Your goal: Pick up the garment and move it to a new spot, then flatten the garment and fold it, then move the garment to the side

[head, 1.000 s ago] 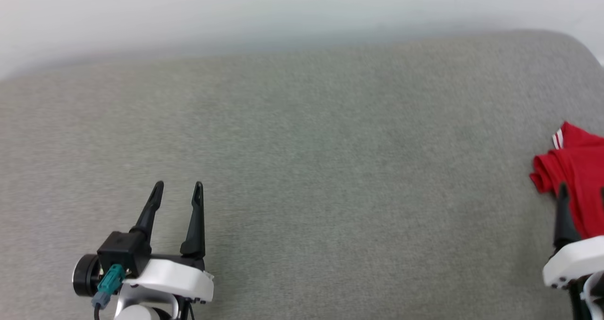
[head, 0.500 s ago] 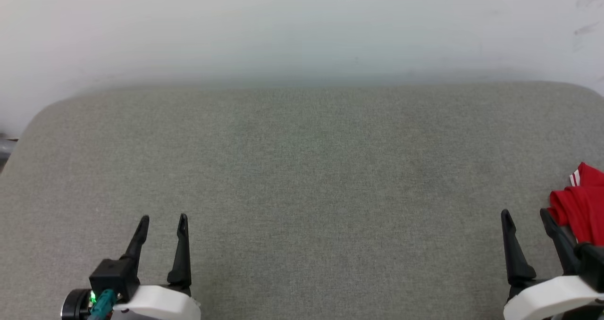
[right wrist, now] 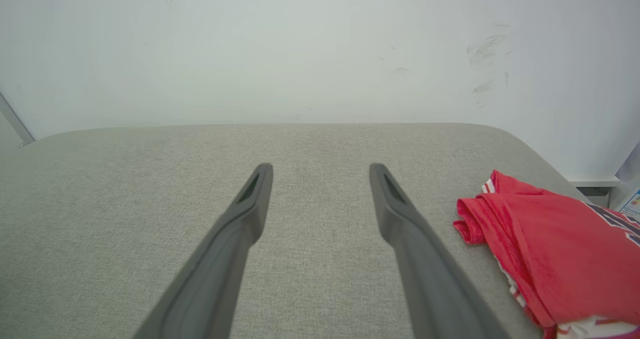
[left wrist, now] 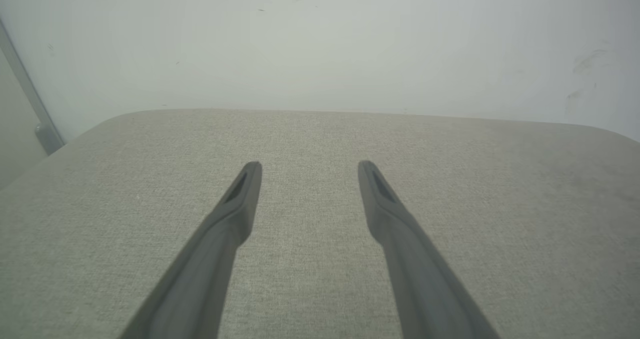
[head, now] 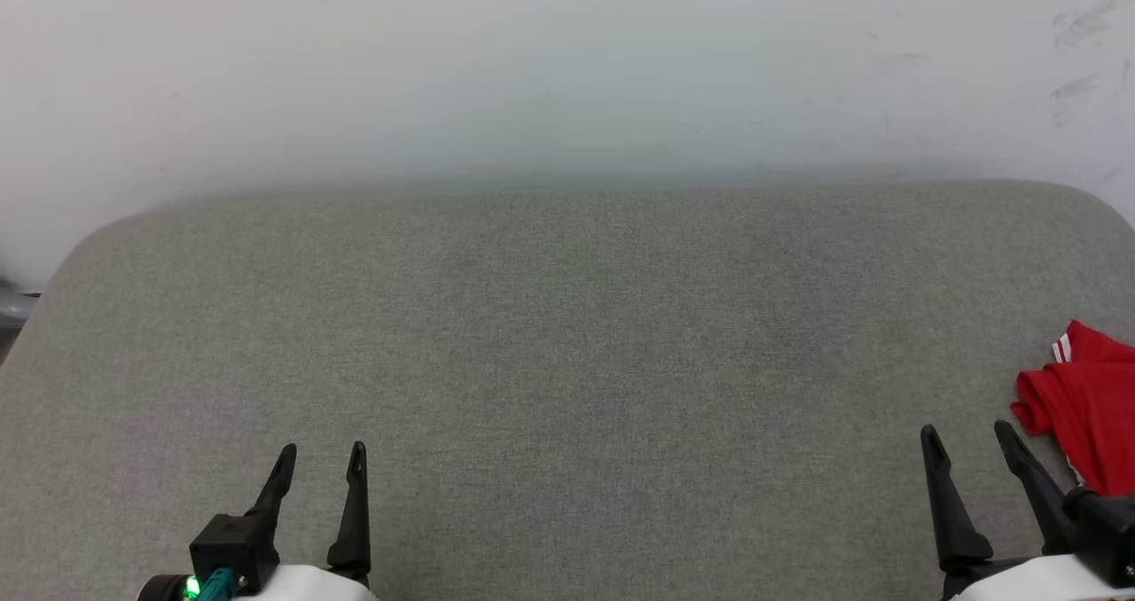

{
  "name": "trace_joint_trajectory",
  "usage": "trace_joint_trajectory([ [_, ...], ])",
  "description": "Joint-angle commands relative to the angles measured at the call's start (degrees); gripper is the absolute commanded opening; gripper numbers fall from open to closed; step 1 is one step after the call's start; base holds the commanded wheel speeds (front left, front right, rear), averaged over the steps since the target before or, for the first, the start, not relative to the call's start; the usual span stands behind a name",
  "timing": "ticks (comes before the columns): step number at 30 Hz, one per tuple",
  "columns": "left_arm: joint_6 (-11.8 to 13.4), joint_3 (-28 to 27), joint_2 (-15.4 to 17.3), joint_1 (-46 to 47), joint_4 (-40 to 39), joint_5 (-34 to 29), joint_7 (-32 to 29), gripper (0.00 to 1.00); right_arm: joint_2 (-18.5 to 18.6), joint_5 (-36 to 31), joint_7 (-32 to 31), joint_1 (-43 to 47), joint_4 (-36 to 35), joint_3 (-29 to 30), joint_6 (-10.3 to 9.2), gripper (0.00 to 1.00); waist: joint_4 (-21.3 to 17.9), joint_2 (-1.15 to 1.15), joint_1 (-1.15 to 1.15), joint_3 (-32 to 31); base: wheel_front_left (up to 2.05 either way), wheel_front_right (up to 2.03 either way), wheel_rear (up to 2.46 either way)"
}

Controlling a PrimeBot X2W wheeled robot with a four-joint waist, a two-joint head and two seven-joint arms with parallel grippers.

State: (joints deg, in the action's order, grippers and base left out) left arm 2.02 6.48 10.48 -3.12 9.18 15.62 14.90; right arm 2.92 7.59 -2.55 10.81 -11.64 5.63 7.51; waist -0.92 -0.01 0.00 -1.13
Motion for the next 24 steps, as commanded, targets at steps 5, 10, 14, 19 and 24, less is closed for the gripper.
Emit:
trace_joint_trajectory([
  [5, -0.5, 0.0, -0.1, 0.5, 0.5, -0.7, 0.4, 1.00, -0.1, -0.1, 0.1, -0.1, -0.7, -0.4, -0.05, 1.00, 0.1, 0.01, 0.00, 0.1, 0.00, 0.00, 0.00],
  [10, -0.7, -0.1, -0.3, 0.9, 0.9, -0.9, 0.4, 1.00, -0.1, -0.2, 0.4, -0.6, -0.9, -0.7, -0.05, 1.00, 0.1, 0.01, 0.00, 0.1, 0.00, 0.00, 0.00],
  [14, -0.9, 0.0, -0.4, 1.1, 1.8, -0.5, 0.4, 1.00, -0.1, -0.2, 0.4, -0.9, -0.8, -0.8, -0.05, 1.00, 0.3, 0.01, 0.00, 0.3, 0.00, 0.00, 0.00],
  [19, -0.9, 0.1, -0.1, 1.7, 2.4, -0.6, 0.4, 1.00, -0.1, 0.0, 0.6, -1.0, -0.3, -0.8, -0.05, 1.00, 0.6, 0.01, 0.00, 0.5, 0.00, 0.00, 0.00],
  [24, -1.1, 0.2, -0.6, 0.4, 3.9, -0.1, -0.4, 0.00, 0.0, 0.6, 0.5, 0.1, 1.4, -1.0, 0.00, 0.00, 0.7, 0.01, -0.01, 0.5, 0.00, 0.00, 0.00],
])
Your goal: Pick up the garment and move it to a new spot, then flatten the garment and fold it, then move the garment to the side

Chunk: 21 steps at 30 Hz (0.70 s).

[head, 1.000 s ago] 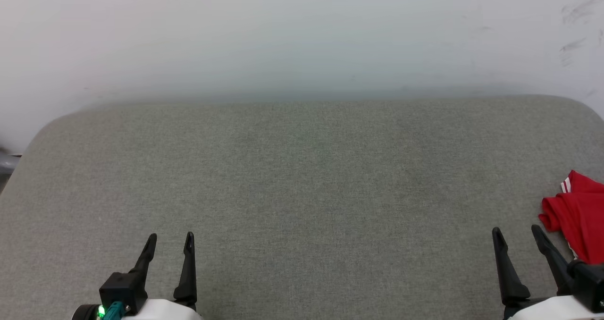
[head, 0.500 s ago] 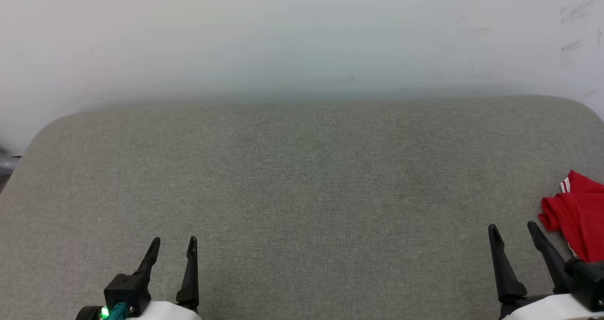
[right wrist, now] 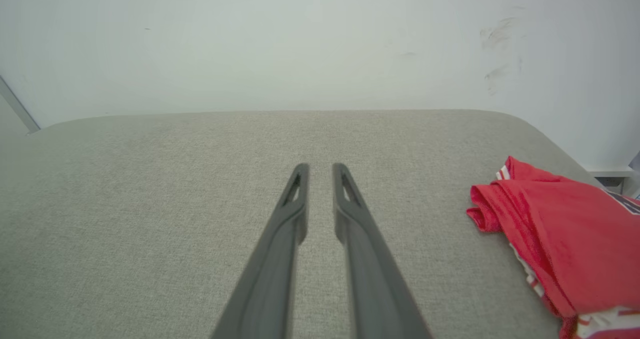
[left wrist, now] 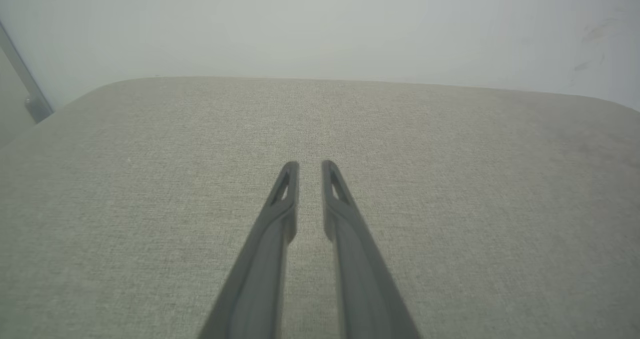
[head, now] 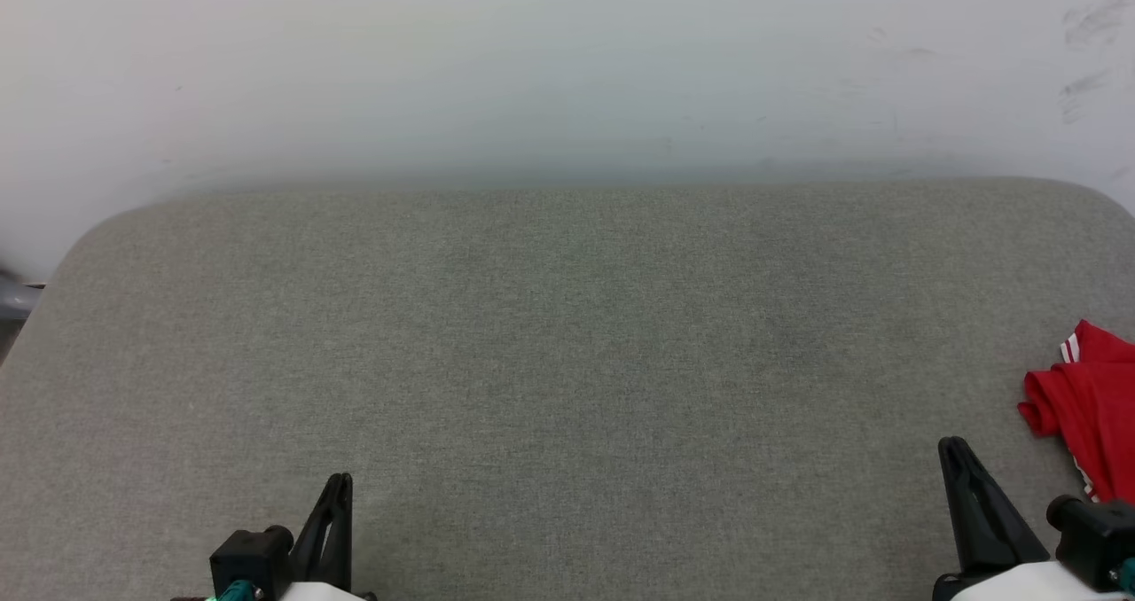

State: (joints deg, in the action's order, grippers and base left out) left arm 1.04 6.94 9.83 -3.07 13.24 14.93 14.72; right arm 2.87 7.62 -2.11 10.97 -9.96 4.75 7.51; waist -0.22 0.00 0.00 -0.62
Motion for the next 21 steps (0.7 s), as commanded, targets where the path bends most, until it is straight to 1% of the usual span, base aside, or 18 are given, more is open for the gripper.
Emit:
trace_joint_trajectory([
  [1, -0.2, -0.5, -0.1, 0.6, -0.1, 1.6, -0.6, 0.00, 0.0, 1.9, 0.2, -0.1, -0.1, -0.2, 0.00, 0.00, 0.0, 0.00, 0.00, 0.0, 0.00, 0.00, 0.00],
  [11, -1.3, -2.3, -1.0, 1.9, 0.0, 12.1, -3.5, 0.00, 0.8, 14.1, 0.2, -2.7, 3.3, -0.8, 0.00, 0.00, 0.0, 0.00, 0.00, 0.1, 0.00, 0.00, 0.00],
  [21, -2.4, -3.8, -1.8, 3.0, 0.0, 21.3, -5.9, 0.00, 1.3, 24.7, 0.1, -4.8, 6.2, -1.2, -0.01, 0.00, 0.0, 0.00, 0.00, 0.1, 0.00, 0.00, 0.00],
])
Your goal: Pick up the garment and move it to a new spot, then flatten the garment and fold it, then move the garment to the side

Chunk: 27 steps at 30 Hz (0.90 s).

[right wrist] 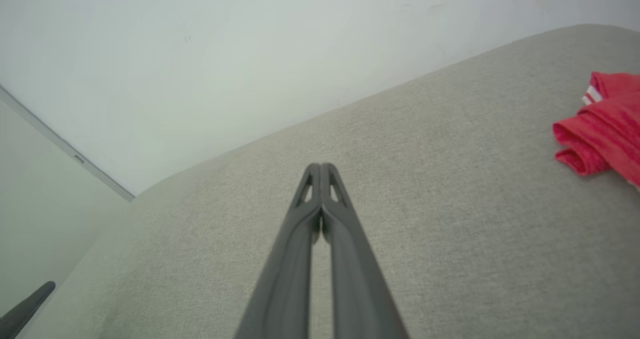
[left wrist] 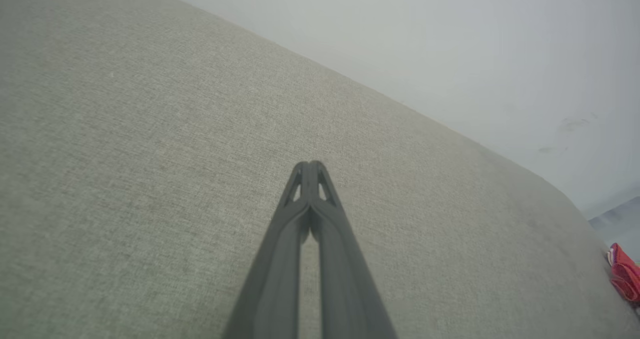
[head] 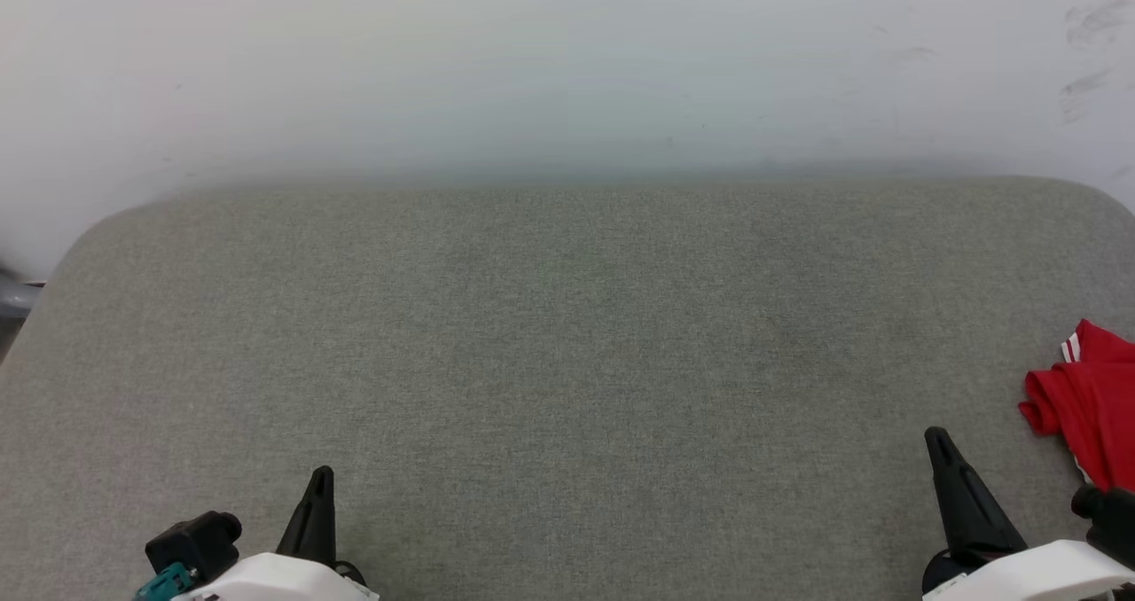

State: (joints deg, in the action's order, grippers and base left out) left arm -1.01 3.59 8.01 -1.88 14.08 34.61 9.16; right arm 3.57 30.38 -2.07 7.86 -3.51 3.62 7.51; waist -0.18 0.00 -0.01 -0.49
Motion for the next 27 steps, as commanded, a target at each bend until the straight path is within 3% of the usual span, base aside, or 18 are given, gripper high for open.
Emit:
trace_joint_trajectory([
  [1, -0.4, -0.6, -0.1, 1.9, -0.8, 2.4, -0.6, 0.00, 0.6, 2.9, 0.1, -1.9, 0.0, -0.1, -0.01, 0.00, 0.0, 0.00, 0.00, 0.0, 0.00, 0.00, 0.00],
  [27, -2.6, -4.0, -1.9, 4.3, -0.6, 21.8, -5.9, 0.00, 1.2, 24.7, -0.4, -6.3, 6.0, -0.3, -0.01, 0.00, 0.0, 0.00, 0.00, 0.2, 0.00, 0.00, 0.00],
])
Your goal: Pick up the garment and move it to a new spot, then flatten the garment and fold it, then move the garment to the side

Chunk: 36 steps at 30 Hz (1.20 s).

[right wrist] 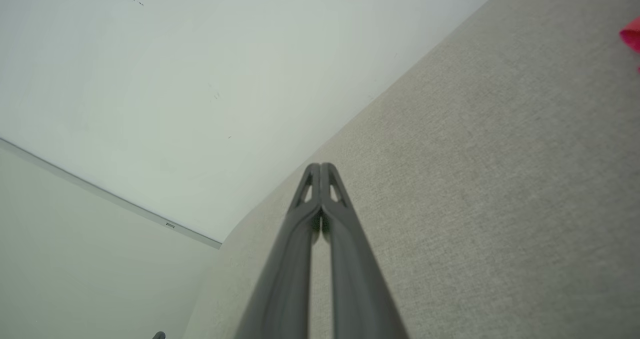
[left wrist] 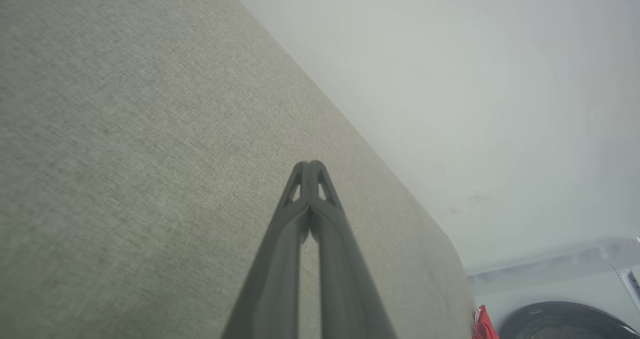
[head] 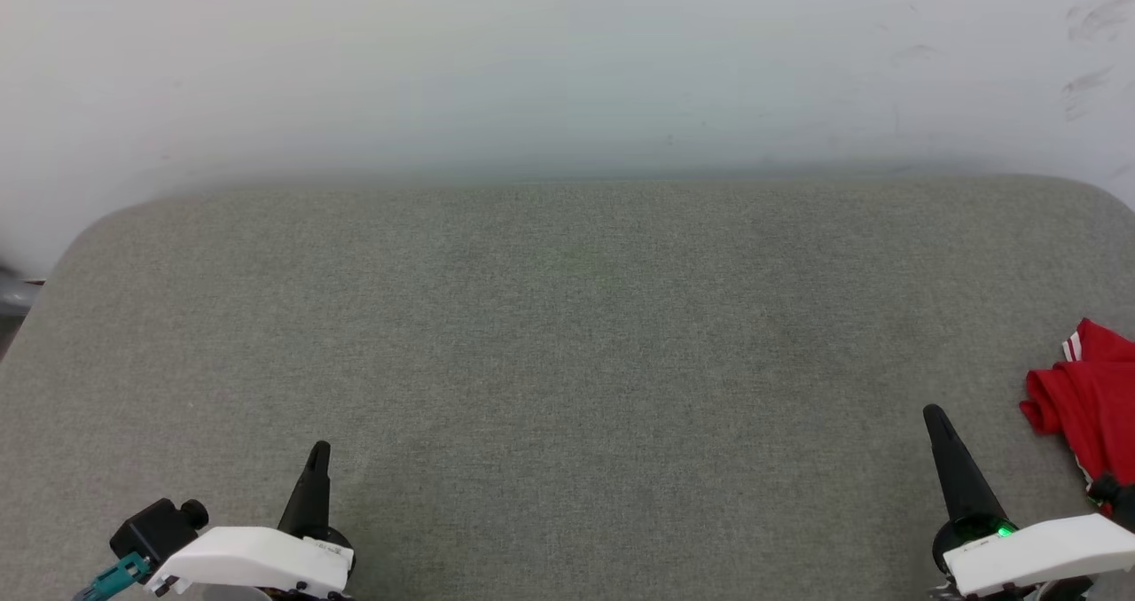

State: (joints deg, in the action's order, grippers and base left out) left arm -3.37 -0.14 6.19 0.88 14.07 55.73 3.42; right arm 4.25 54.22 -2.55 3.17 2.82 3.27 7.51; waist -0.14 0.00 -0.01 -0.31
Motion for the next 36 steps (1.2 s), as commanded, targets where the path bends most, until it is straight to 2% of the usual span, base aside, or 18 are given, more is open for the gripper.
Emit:
trace_joint_trajectory([
  [1, -0.3, -0.4, -0.1, 1.6, -0.6, 1.4, -0.3, 0.00, 0.5, 1.6, 0.0, -1.8, -0.1, 0.0, -0.01, 0.00, 0.0, 0.00, 0.00, 0.0, 0.00, 0.00, 0.00],
  [36, -2.6, -3.8, -2.0, 3.9, -0.3, 21.1, -5.8, 0.00, 0.5, 23.2, -1.2, -6.2, 6.2, 0.5, -0.02, 0.00, 0.1, 0.00, 0.00, 0.2, 0.00, 0.00, 0.00],
])
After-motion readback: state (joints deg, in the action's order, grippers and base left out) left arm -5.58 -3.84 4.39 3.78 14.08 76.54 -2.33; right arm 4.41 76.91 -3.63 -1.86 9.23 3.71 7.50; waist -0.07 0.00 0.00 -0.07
